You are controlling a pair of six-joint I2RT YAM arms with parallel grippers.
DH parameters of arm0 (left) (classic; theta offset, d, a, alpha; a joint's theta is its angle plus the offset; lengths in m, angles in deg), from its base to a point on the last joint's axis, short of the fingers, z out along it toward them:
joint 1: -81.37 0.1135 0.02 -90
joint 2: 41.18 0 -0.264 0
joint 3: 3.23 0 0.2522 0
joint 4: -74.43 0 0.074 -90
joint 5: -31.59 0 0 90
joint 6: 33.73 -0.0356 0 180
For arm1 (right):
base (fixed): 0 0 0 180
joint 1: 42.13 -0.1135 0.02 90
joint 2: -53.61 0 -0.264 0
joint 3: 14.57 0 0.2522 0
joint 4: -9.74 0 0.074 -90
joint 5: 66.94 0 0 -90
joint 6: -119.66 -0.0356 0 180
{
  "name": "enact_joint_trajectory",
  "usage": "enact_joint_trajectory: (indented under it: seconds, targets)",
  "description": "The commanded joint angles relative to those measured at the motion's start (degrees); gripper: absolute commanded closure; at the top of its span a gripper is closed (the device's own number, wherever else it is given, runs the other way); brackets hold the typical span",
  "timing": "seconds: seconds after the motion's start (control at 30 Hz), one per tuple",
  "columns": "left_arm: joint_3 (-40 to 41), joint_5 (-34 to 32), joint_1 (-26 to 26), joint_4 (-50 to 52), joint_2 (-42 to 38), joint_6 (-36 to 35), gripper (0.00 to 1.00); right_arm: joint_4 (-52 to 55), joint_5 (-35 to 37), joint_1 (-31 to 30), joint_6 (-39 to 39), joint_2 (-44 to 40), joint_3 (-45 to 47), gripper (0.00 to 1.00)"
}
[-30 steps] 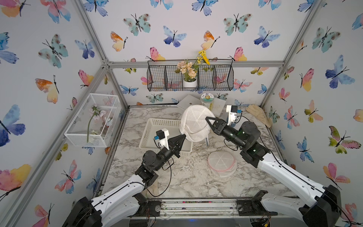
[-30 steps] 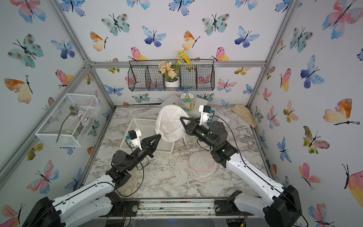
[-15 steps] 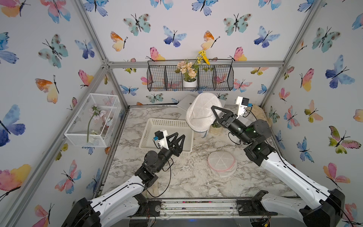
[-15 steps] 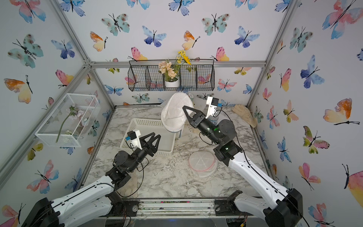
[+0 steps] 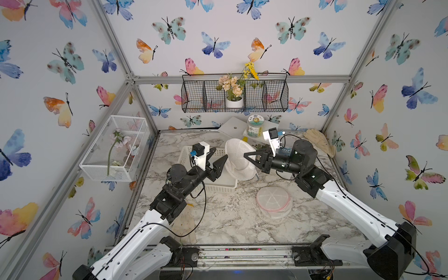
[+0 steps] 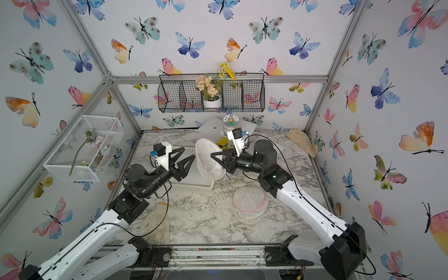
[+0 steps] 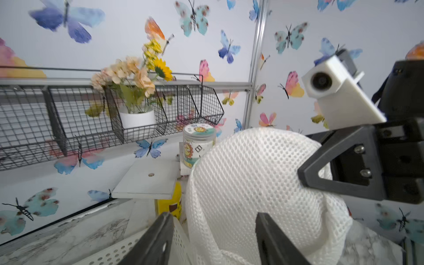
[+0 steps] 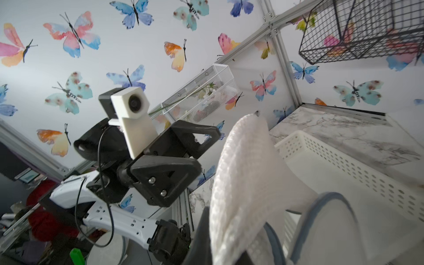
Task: Turn the laundry bag inside out
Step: Turn over the laundry bag.
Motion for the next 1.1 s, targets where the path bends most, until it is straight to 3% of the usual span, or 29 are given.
enact_joint_trajectory:
  seconds: [0.0, 0.2, 0.43, 0.53, 0.67, 0.8, 0.87, 0.97, 1.07]
  targets:
    - [-1.8, 4.39, 0.33, 8.26, 2.91, -3.3, 0.38, -0.02, -6.51, -0.03, 3.02, -0.55, -2.1, 0.98]
    - [-1.1, -1.01, 0.65, 7.46, 4.07, -2.33, 0.46, -1.08, -7.45, -0.03, 2.24, -1.23, -2.0, 0.98]
    - [0.21, 4.27, 2.86, 5.95, 2.6, -1.95, 0.88, 2.27, -9.06, -0.03, 4.39, -1.96, -3.88, 0.98]
    - [1.35, 12.56, 6.2, 5.66, 0.56, -1.52, 1.0, 9.11, -7.44, 0.05, 10.27, -2.77, -5.4, 0.98]
    - [2.72, 33.62, 13.25, 3.19, -1.7, 1.96, 1.0, 17.07, -8.79, 0.06, 16.93, -2.82, -6.74, 0.98]
    - [5.03, 53.85, 19.0, -8.17, -1.87, 12.68, 1.0, 21.2, -18.72, 0.06, 21.08, -2.0, -6.93, 0.98]
    - [5.47, 58.03, 19.55, -11.21, -1.11, 15.25, 1.0, 20.35, -24.77, 0.06, 20.86, -1.84, -6.69, 0.98]
    - [5.52, 57.7, 20.15, -9.7, 0.79, 14.42, 1.0, 13.98, -31.75, 0.06, 15.53, -2.12, -5.68, 0.98]
    - [5.31, 56.12, 20.7, -8.86, 3.51, 14.59, 0.85, 9.5, -34.4, 0.05, 12.65, -2.2, -5.75, 0.98]
